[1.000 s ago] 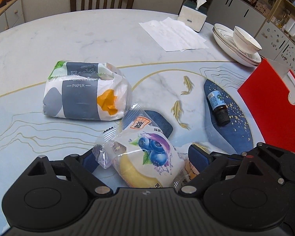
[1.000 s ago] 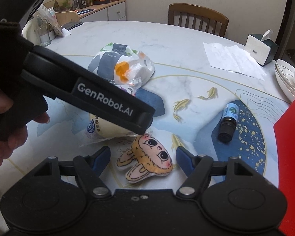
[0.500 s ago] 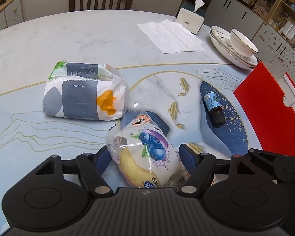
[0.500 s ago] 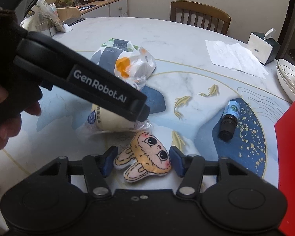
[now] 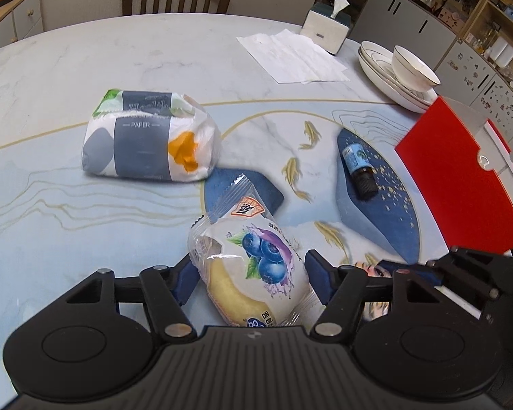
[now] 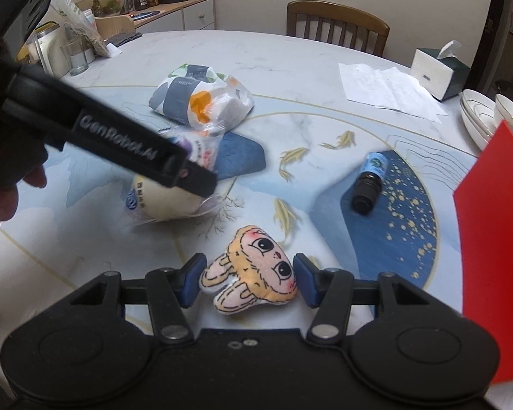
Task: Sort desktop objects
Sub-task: 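Grasp the blueberry bread packet with the left tool while the right tool grasps the plush bunny, then carry the bread packet and plush bunny with both tools toward the red box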
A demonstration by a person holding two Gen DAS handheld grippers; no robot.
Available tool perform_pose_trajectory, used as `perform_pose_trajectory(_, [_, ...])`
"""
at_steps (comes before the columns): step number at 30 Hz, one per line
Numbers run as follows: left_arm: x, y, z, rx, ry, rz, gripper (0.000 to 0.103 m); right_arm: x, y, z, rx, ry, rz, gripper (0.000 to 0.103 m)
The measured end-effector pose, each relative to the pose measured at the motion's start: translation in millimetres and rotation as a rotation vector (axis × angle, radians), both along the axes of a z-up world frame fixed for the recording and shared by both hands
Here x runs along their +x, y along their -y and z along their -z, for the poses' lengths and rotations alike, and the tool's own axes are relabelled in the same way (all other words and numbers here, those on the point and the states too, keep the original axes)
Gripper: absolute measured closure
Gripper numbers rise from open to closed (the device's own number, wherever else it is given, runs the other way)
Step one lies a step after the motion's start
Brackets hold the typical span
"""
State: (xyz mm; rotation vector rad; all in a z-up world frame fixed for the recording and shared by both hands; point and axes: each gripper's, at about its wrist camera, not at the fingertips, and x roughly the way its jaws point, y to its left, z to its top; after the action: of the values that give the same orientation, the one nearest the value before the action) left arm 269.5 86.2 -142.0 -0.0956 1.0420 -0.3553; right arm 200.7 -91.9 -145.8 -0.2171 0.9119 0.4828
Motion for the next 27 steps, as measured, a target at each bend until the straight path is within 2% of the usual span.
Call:
perform_pose_trajectory(12, [-34, 13, -24, -0.032, 0.029, 0.027, 0.039, -12, 31, -29, 0.033, 0.028, 0.018, 0.049])
perform_pose_trajectory(27, [-55, 64, -67, -0.067, 0.094, 0.085, 0.039, -15, 97, -82, 0.089, 0.077, 0.082, 0.049])
